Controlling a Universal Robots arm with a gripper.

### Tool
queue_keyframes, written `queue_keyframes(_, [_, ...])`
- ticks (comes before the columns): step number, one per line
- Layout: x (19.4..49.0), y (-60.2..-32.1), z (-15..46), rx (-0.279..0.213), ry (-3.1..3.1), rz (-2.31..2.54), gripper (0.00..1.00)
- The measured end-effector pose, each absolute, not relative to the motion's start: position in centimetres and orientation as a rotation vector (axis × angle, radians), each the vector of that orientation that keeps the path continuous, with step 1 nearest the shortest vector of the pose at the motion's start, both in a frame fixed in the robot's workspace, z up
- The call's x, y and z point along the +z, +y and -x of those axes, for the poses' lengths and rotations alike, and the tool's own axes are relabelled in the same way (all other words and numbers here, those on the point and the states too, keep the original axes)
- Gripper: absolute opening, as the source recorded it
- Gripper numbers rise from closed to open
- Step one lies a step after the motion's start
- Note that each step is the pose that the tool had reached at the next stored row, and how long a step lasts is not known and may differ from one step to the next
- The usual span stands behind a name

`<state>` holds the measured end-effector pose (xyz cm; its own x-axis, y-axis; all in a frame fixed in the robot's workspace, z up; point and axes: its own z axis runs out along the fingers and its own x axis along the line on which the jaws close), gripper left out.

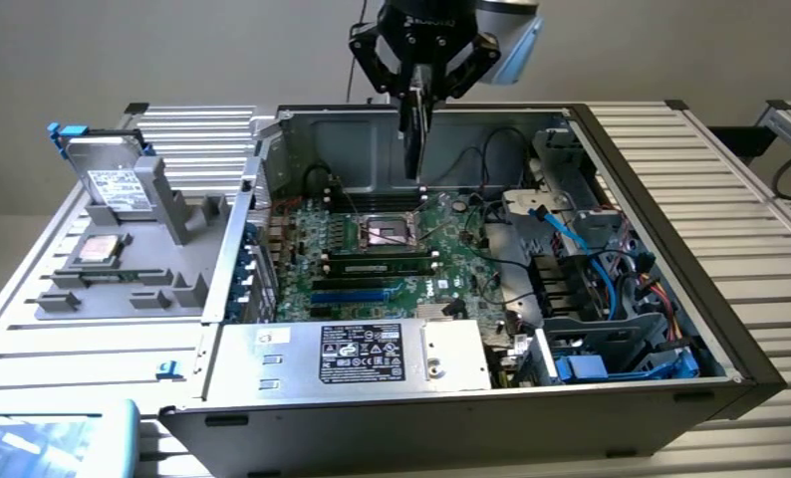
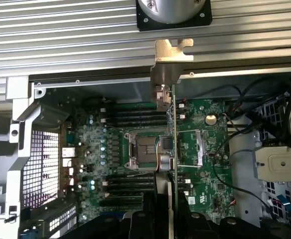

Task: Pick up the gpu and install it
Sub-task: 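Pick up the gpu and move the gpu toward the slot, then insert the gpu into the slot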

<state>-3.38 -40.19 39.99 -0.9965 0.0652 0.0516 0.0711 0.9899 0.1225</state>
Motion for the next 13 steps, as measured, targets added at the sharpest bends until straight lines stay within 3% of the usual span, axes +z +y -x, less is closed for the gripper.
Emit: queue_keyframes(13, [39.89,-40.18,2.79,-0.188,-3.080,-0.053,0.28])
